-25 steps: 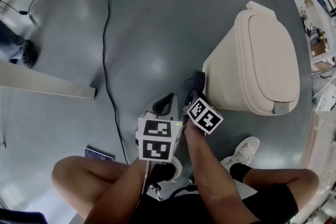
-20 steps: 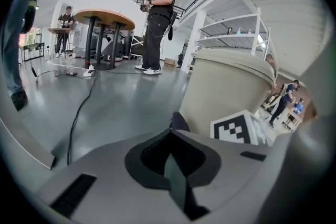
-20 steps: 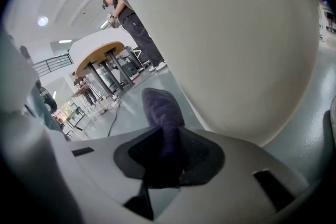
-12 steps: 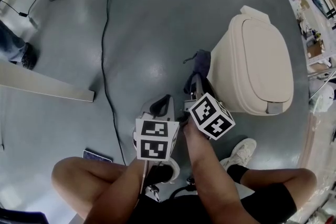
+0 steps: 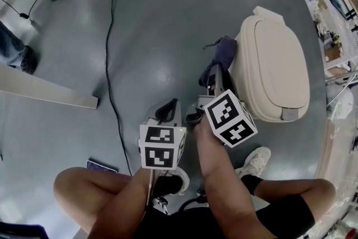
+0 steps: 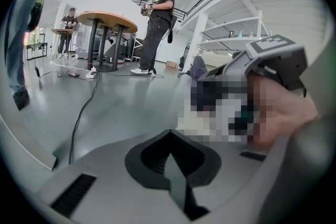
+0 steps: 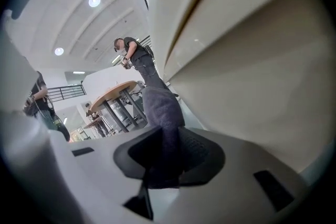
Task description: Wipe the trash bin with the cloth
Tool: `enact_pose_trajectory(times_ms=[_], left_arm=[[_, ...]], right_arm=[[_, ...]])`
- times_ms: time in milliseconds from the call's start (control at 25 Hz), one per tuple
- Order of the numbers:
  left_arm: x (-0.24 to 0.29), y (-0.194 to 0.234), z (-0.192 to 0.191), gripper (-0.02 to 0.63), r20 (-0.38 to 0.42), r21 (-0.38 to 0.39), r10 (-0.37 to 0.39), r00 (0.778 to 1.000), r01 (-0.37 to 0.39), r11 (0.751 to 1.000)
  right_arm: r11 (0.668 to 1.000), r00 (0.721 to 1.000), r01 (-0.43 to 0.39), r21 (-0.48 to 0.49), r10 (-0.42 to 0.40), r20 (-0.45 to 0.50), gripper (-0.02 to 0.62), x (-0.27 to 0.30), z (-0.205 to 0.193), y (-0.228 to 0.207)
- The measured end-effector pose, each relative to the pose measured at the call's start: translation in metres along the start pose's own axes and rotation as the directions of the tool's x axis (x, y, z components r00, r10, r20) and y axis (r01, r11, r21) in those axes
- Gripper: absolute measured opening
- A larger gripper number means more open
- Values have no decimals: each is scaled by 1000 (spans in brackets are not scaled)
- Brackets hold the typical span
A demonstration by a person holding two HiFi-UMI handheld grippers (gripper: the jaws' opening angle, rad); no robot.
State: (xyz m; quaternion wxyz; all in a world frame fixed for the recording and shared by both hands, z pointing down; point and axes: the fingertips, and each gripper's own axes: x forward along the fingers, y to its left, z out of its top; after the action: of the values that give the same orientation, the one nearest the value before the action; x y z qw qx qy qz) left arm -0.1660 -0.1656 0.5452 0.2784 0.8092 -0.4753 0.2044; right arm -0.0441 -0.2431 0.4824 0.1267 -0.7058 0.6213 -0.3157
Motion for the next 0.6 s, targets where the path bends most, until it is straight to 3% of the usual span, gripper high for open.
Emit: enact_pose_trajectory(times_ms=[280, 600], left_arm=[[-2, 16, 3, 0, 11, 26, 50, 999, -51, 998], [-5, 28, 11, 0, 31, -2, 76, 997, -76, 997]], right_arm=[[999, 1000, 27, 30, -27, -16, 94, 10, -9, -8], [997, 996, 74, 11, -74, -50, 94, 28, -39, -34]])
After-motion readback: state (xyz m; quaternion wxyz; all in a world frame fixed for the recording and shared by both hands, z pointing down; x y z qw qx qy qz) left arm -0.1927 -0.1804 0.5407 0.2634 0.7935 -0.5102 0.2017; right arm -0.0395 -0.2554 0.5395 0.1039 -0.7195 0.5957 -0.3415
